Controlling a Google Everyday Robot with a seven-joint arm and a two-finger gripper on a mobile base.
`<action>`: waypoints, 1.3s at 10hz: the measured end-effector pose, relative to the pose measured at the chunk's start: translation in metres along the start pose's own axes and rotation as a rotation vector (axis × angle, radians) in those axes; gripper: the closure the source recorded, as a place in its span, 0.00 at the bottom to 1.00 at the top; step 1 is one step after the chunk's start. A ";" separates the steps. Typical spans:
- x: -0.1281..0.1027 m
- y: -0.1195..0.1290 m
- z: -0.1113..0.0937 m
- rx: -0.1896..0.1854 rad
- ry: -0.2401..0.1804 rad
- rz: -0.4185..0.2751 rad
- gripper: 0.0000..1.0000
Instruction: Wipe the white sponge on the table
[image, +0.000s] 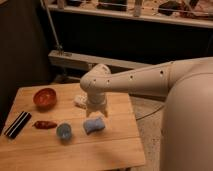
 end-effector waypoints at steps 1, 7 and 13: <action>0.000 -0.005 0.005 0.008 -0.001 0.000 0.35; 0.014 -0.018 0.041 -0.027 0.010 -0.047 0.35; 0.005 -0.019 0.065 -0.024 -0.001 -0.065 0.35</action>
